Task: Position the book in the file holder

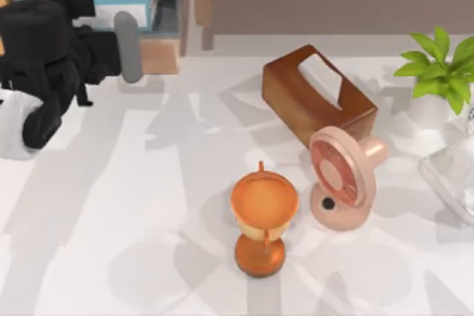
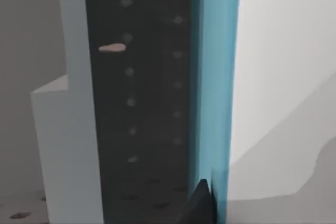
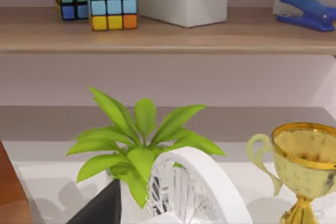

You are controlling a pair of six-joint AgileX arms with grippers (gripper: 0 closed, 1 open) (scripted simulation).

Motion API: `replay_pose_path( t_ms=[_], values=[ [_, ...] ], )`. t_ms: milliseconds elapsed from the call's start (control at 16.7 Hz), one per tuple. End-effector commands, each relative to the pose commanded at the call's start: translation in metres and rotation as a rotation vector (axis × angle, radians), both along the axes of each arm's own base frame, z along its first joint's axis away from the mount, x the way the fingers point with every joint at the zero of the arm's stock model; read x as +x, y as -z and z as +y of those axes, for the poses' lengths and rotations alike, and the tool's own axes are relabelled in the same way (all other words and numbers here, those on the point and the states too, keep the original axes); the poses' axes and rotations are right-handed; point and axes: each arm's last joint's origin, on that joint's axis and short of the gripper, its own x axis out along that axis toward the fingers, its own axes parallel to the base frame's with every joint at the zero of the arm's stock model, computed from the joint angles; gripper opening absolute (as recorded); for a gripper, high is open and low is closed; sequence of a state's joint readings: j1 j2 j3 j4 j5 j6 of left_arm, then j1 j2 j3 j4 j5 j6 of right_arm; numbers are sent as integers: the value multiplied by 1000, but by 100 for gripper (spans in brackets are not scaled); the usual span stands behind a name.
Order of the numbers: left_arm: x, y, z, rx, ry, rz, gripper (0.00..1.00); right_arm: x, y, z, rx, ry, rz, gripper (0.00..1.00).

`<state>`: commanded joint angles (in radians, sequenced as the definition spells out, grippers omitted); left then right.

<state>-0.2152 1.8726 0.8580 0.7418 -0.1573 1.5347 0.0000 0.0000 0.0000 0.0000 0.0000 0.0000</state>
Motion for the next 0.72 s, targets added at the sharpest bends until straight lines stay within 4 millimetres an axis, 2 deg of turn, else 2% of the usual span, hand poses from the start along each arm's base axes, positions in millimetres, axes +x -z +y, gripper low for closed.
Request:
replay_pose_path(
  t_ms=[180, 720],
  values=[
    [0, 0, 0, 0, 0, 0, 0, 0, 0, 0, 0, 0, 0, 100],
    [0, 0, 0, 0, 0, 0, 68, 0, 0, 0, 0, 0, 0, 100]
  ],
)
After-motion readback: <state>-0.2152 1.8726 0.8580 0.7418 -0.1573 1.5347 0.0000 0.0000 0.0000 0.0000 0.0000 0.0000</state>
